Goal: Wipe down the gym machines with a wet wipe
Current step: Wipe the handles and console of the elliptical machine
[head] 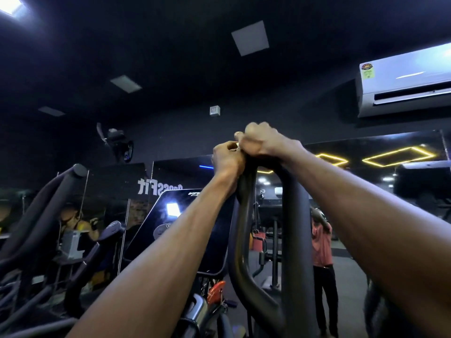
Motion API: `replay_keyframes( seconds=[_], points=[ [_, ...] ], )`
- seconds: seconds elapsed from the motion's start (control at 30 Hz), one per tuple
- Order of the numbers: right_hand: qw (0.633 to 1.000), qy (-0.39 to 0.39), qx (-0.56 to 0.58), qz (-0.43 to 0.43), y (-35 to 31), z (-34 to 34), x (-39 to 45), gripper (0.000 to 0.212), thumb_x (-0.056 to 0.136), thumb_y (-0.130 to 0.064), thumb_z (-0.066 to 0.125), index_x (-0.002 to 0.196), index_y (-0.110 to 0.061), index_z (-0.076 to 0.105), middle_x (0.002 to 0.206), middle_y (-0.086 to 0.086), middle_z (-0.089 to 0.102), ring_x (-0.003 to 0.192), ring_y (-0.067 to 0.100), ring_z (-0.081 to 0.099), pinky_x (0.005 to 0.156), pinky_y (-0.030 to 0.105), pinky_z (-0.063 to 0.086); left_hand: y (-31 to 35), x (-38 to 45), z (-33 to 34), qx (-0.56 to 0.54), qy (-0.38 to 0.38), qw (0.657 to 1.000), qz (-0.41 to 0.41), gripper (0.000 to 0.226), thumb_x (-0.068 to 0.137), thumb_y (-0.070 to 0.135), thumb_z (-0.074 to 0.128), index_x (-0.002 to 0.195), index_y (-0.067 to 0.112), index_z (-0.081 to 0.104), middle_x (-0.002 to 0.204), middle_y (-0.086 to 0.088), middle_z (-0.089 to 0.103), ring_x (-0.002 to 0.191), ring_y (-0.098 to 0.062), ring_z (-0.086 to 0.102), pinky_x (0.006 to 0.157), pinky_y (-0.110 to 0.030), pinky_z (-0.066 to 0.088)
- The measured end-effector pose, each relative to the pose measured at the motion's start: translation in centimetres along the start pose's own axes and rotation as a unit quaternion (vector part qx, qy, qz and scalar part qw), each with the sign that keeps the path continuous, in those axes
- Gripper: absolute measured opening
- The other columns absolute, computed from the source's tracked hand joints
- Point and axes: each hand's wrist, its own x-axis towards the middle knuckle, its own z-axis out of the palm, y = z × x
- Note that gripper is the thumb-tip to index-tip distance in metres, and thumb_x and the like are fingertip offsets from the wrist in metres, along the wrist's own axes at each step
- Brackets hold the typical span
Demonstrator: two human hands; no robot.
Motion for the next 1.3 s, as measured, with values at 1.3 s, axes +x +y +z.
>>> replay_keyframes(
  seconds=[1.3],
  points=[
    [0.992, -0.007, -0.065, 0.106, 3.7, 1.0, -0.8, 0.067, 0.097, -0.064, 0.034, 0.138, -0.015, 0.051, 0.143, 0.020, 0.050, 0.127, 0.042, 0.050, 0.105, 0.050, 0.042, -0.9, -2.9, 0.9, 0.042, 0.056, 0.997, 0.016, 0.031, 0.104, 0.029, 0.033, 0.111, 0.006, 0.053, 0.123, -0.018, 0.056, 0.115, -0.033, 0.050, 0.090, -0.035, 0.032]
  ],
)
